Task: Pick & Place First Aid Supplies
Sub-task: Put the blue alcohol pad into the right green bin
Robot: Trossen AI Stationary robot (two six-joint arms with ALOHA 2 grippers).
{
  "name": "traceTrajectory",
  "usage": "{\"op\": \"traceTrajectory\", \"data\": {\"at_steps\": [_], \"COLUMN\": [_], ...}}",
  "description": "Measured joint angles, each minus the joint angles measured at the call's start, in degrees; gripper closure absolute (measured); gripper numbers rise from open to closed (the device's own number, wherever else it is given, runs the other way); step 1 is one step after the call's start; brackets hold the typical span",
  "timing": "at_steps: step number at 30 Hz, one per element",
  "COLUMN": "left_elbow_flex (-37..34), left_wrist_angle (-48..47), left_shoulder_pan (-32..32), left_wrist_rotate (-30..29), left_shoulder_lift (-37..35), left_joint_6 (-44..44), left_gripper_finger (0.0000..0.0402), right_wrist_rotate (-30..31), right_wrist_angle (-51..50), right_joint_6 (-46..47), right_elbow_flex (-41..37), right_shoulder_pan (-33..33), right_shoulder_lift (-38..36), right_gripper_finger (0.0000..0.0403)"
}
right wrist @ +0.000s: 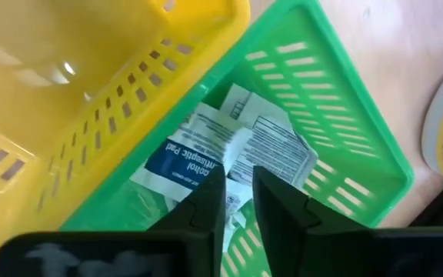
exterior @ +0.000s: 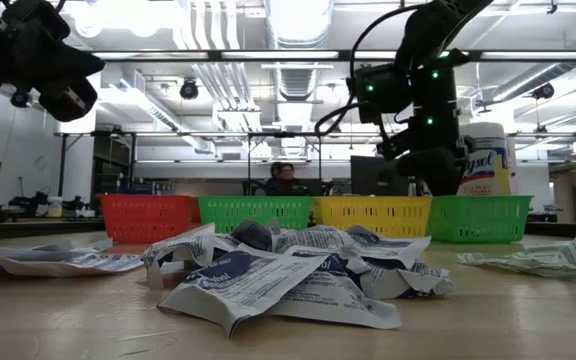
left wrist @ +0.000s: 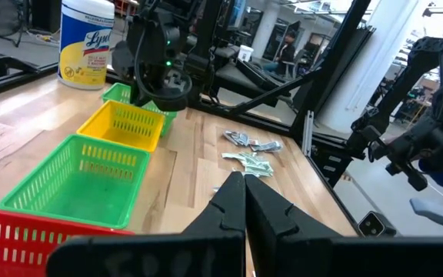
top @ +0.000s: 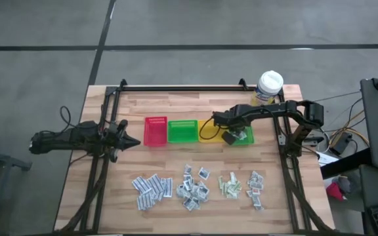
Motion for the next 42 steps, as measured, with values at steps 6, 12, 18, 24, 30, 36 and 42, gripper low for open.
{"op": "traceTrajectory", "data": {"at_steps": [6, 12, 18, 24, 30, 36, 42], "left_elbow_flex": [0.0, 0.0, 0.0, 0.0, 0.0, 0.0, 0.0], "left_wrist_angle": [0.0, 0.0, 0.0, 0.0, 0.0, 0.0, 0.0], "left_shoulder_pan": [0.0, 0.0, 0.0, 0.0, 0.0, 0.0, 0.0], "left_wrist_rotate": [0.0, 0.0, 0.0, 0.0, 0.0, 0.0, 0.0], "left_shoulder_lift": [0.0, 0.0, 0.0, 0.0, 0.0, 0.0, 0.0], "left_joint_6": [0.0, 0.0, 0.0, 0.0, 0.0, 0.0, 0.0], "left_gripper_finger": [0.0401, 0.0401, 0.0401, 0.0401, 0.0401, 0.0401, 0.0401], "right_wrist_rotate": [0.0, -0.2, -0.3, -3.2, -7.4, -11.5, -12.8], "right_wrist_angle": [-0.1, -1.3, -4.8, -7.9, -9.3, -9.7, -9.2], "right_joint_6": [-0.3, -1.1, -1.0, -0.1, 2.1, 2.2, 3.5], "right_elbow_flex": [1.4, 4.0, 7.3, 10.5, 12.4, 13.0, 13.2], "right_shoulder_pan": [0.0, 0.0, 0.0, 0.4, 2.1, 5.9, 10.8], "right_shoulder_lift": [0.0, 0.0, 0.0, 0.0, 0.0, -0.2, -0.2], "right_gripper_finger": [0.0310, 0.0302, 0.0312, 0.0326, 0.0338, 0.0344, 0.0339]}}
